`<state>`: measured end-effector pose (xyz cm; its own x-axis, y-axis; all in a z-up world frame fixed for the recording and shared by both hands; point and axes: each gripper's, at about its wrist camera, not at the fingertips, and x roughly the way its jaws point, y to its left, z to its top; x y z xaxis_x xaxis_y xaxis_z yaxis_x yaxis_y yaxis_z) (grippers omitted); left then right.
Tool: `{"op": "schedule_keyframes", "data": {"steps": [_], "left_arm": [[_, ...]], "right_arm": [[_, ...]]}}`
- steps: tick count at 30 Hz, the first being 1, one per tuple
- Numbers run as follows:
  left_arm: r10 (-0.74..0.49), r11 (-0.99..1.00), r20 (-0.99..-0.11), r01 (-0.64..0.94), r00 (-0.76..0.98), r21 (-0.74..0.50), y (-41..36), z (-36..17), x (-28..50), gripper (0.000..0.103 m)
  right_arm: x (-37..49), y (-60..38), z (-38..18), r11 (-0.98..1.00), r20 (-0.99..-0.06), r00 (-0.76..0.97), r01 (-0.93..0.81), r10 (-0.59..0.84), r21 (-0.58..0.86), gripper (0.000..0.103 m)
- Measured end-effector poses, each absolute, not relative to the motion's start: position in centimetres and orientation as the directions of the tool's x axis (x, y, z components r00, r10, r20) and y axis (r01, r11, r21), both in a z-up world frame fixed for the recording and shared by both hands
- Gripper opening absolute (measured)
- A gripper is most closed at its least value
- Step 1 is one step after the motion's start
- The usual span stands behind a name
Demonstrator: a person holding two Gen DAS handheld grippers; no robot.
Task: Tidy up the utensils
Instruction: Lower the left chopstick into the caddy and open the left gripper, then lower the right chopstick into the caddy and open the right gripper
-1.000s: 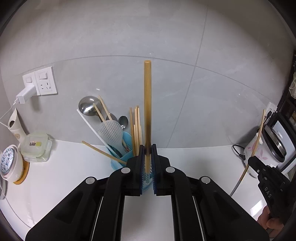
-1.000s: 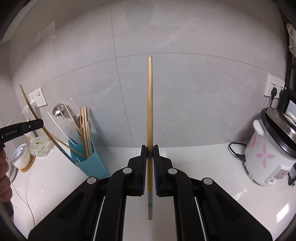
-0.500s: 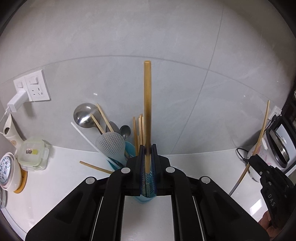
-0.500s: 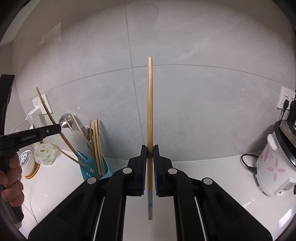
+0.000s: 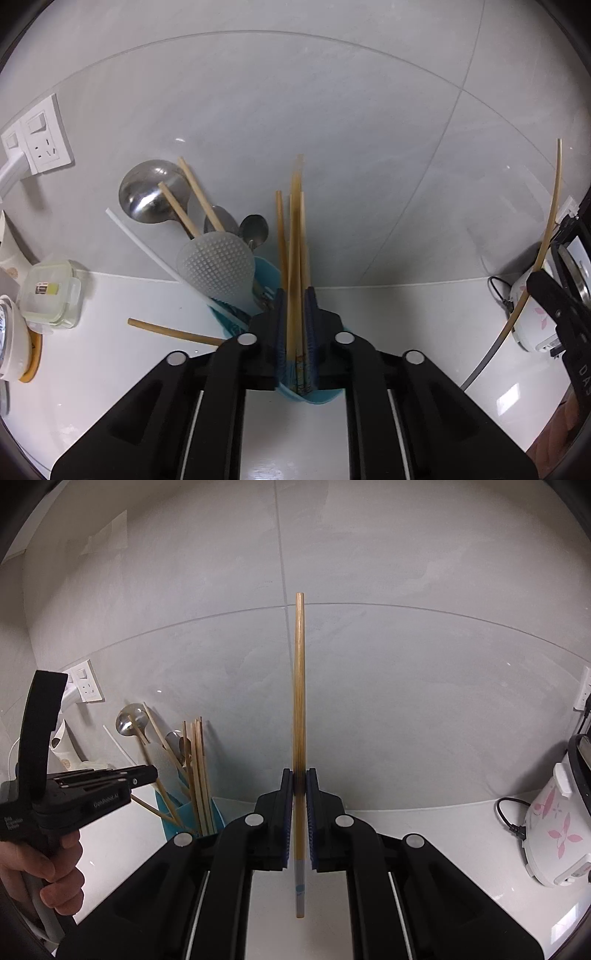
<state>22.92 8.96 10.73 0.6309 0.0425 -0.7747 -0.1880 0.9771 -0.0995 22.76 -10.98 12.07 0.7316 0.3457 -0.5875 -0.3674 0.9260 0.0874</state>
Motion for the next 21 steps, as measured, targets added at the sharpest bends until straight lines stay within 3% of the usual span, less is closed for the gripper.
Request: {"op": "schedule_keyframes", "data": {"steps": [1,10,16,21], "left_arm": [[0.048,0.976,-0.774,-0.193,0.631,-0.097,9.1,10.7,22.8,0.032],[0.109,0.964,-0.767,-0.255,0.632,-0.072,11.3,12.1,20.0,0.081],[0.176,0.957,-0.762,-0.289,0.623,-0.015,12.9,12.7,17.6,0.096],[0.187,0.947,-0.768,-0.32,0.612,-0.024,14.7,12.3,16.6,0.097]], "right_arm": [[22.9,-10.8,12.1,0.924,-0.588,0.729,-0.372,0.351,0.09,0.006],[23.9,-7.6,13.3,0.893,-0.57,0.707,-0.435,0.417,0.114,0.006],[24.5,-5.2,14.3,0.855,-0.551,0.672,-0.49,0.495,0.17,0.007],[24.6,-2.8,13.9,0.818,-0.522,0.651,-0.545,0.551,0.183,0.007]]}}
